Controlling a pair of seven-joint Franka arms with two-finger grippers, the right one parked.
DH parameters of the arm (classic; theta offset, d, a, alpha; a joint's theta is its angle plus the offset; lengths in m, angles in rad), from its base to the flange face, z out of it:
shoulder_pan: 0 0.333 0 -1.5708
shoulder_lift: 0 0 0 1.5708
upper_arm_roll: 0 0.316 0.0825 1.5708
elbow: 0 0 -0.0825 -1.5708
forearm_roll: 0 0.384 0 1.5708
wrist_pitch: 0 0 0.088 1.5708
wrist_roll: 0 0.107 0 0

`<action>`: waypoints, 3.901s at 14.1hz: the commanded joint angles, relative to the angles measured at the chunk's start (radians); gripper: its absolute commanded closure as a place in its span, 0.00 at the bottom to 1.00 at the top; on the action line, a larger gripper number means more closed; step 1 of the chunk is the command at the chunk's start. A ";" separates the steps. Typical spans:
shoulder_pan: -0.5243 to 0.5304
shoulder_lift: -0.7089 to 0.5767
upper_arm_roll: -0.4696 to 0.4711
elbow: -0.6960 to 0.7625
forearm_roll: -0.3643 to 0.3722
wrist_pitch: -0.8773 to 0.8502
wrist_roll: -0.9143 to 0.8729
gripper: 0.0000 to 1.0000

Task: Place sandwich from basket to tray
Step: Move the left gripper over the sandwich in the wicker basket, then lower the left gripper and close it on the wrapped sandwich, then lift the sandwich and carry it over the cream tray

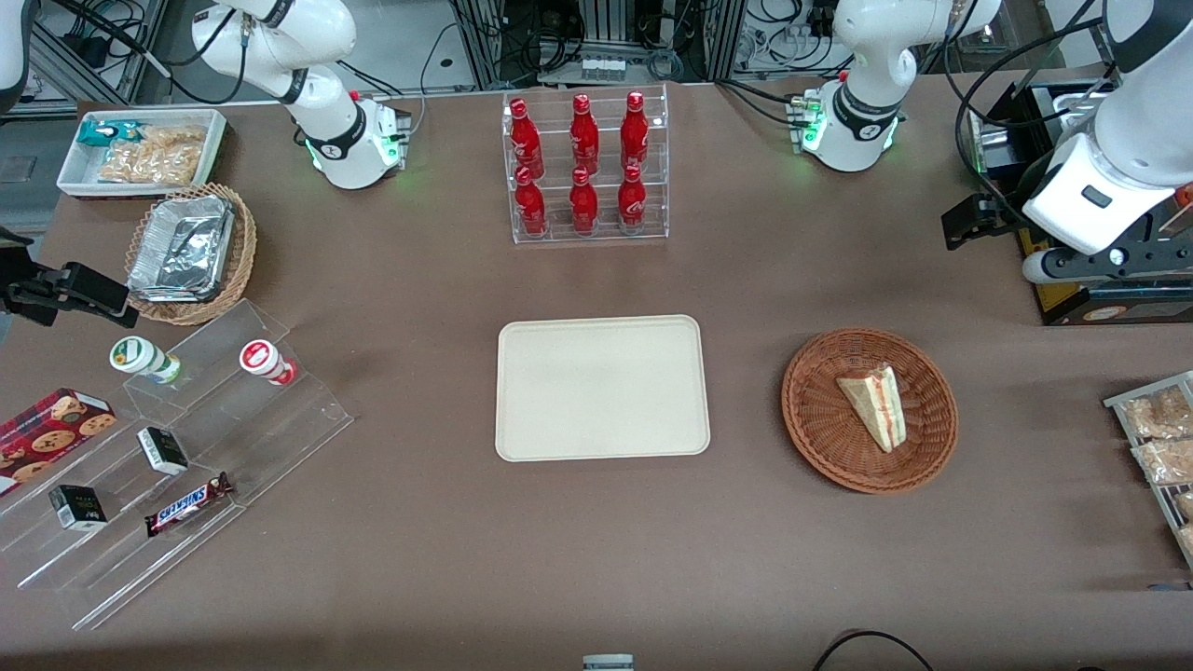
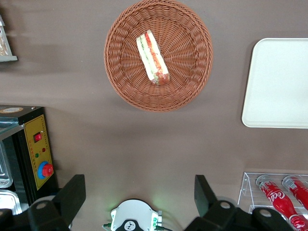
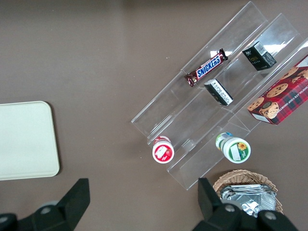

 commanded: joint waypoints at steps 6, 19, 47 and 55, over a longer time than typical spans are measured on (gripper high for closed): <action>0.003 0.158 -0.022 0.012 0.159 0.066 -0.019 0.00; 0.082 0.510 -0.017 -0.028 0.014 0.412 -0.505 0.00; 0.052 0.487 -0.046 -0.197 0.085 0.578 -0.519 0.90; -0.011 0.516 -0.313 -0.075 0.071 0.509 -0.541 0.90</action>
